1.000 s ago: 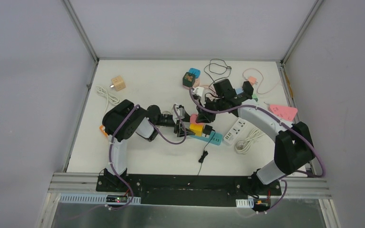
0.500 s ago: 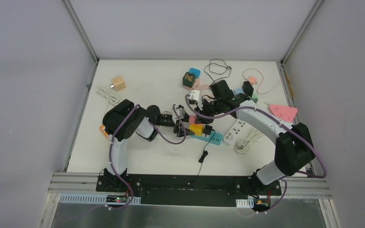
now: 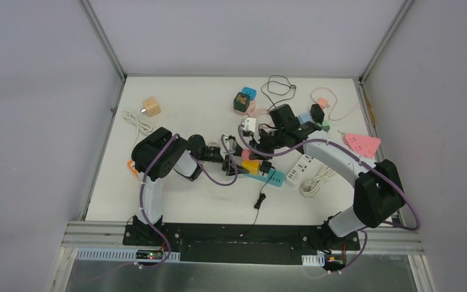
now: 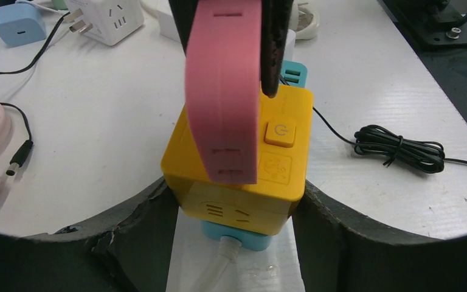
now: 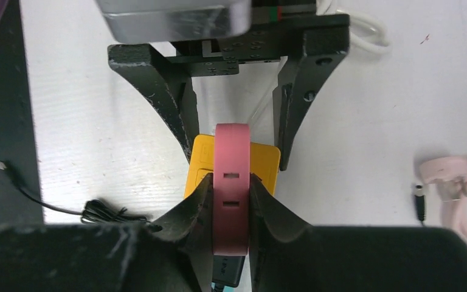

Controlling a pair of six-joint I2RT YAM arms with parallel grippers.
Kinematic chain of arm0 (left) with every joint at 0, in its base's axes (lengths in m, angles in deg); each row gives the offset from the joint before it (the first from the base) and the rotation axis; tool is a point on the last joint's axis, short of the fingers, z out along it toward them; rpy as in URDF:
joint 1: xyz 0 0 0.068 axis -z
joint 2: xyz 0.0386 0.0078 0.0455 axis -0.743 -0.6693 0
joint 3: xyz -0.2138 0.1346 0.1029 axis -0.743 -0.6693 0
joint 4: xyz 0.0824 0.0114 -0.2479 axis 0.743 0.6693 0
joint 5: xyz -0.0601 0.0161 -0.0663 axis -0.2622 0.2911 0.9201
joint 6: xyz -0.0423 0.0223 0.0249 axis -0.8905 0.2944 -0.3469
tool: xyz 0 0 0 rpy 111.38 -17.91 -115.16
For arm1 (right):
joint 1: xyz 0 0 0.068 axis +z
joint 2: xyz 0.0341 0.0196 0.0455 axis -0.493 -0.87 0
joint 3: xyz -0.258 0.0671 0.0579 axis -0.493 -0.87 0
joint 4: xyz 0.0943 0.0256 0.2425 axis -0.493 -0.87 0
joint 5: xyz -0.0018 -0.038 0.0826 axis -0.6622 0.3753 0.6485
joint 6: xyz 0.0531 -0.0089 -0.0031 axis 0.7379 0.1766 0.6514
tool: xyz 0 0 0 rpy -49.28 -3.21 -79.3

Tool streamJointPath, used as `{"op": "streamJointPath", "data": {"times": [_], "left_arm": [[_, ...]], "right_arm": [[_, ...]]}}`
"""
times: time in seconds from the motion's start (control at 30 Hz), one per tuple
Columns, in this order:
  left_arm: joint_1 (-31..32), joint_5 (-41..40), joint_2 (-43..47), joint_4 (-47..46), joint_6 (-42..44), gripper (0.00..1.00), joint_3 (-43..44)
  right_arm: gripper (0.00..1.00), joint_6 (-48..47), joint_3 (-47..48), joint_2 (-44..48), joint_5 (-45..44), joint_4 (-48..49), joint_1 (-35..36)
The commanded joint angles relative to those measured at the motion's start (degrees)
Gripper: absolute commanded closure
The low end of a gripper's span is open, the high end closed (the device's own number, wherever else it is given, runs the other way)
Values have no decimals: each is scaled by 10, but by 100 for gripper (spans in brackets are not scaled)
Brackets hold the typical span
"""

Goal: Pull the plug off the socket
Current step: Remove the plug from the socket.

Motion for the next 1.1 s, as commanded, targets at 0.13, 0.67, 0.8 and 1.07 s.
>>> {"op": "streamJointPath", "data": {"times": [0.13, 0.67, 0.8, 1.07], "left_arm": [[10, 4, -19, 26, 13, 100, 2], [10, 7, -23, 26, 11, 100, 6], [10, 7, -23, 25, 11, 100, 6], [10, 7, -22, 26, 11, 100, 6]], "right_arm": [[100, 1, -26, -43, -17, -73, 31], [100, -31, -46, -16, 2, -73, 55], [100, -18, -38, -30, -31, -66, 54], [100, 83, -32, -44, 9, -22, -53]]}}
